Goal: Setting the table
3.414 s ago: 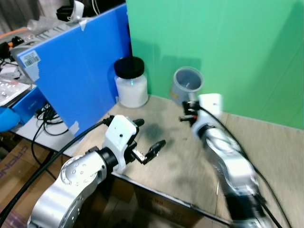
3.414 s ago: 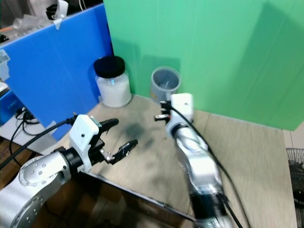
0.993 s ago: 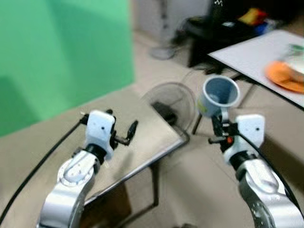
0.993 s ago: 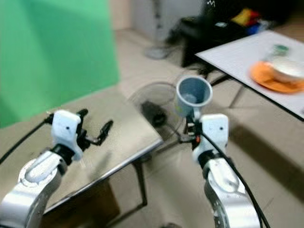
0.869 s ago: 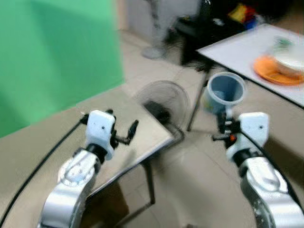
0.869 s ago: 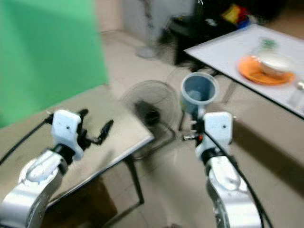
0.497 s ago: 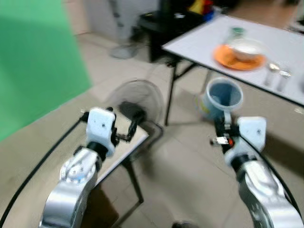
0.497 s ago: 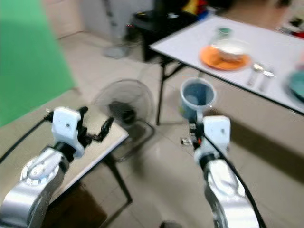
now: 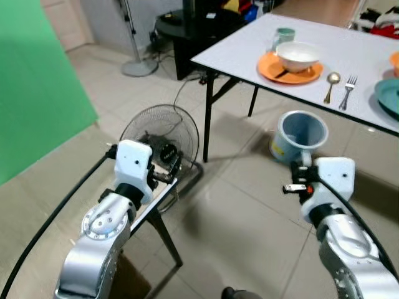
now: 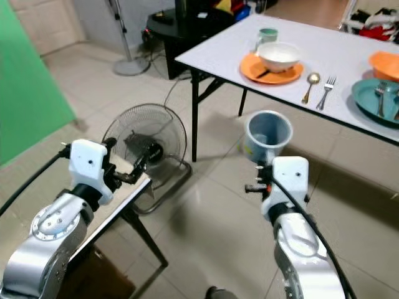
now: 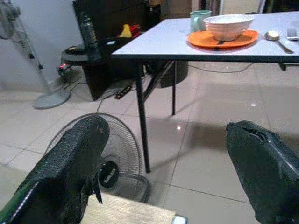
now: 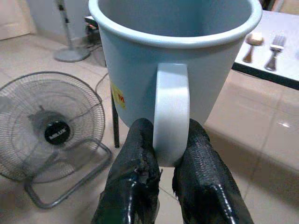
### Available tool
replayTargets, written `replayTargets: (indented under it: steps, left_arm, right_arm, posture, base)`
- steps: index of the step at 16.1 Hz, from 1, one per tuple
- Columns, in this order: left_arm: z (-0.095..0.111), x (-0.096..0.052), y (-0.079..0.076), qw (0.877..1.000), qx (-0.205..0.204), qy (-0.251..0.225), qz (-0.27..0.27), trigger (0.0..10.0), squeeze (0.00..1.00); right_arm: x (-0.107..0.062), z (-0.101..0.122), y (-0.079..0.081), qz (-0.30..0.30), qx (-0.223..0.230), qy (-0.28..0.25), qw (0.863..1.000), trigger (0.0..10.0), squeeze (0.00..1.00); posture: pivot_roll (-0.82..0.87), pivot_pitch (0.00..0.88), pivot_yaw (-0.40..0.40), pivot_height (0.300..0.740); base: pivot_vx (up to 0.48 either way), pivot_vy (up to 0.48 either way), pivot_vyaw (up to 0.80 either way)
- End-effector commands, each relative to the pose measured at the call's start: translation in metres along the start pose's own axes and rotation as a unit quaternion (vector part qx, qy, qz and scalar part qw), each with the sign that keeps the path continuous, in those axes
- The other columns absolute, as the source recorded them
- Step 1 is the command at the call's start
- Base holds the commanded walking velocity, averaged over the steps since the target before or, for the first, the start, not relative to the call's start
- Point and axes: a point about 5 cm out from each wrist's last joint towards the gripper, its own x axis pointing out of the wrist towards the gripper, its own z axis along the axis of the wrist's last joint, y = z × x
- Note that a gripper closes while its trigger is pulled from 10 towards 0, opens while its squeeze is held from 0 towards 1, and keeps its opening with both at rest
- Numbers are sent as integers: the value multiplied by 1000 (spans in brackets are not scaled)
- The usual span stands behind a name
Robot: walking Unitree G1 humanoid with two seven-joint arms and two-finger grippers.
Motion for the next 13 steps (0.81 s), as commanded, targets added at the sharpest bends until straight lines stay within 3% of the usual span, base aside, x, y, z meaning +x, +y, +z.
replayTargets:
  steps: [1, 2, 13]
  left_arm:
    - [-2, -1, 6, 1000, 6, 6, 16, 10000, 208]
    - [-2, -1, 6, 1000, 7, 5, 17, 10000, 204]
    - [-3, 2, 7, 1000, 10, 5, 14, 10000, 204]
  right_arm:
    - [-1, 5, 6, 17, 6, -5, 1000, 10000, 0]
    - [-1, 4, 6, 17, 7, -3, 1000, 10000, 0]
    - [-2, 3, 5, 8, 14, 9, 1000, 10000, 0]
  posture:
    - [54, 0, 59, 740]
    - [55, 0, 58, 740]
    - [48, 0, 64, 740]
  base:
    - [0, -356, 0]
    - [0, -398, -800]
    - [0, -399, 0]
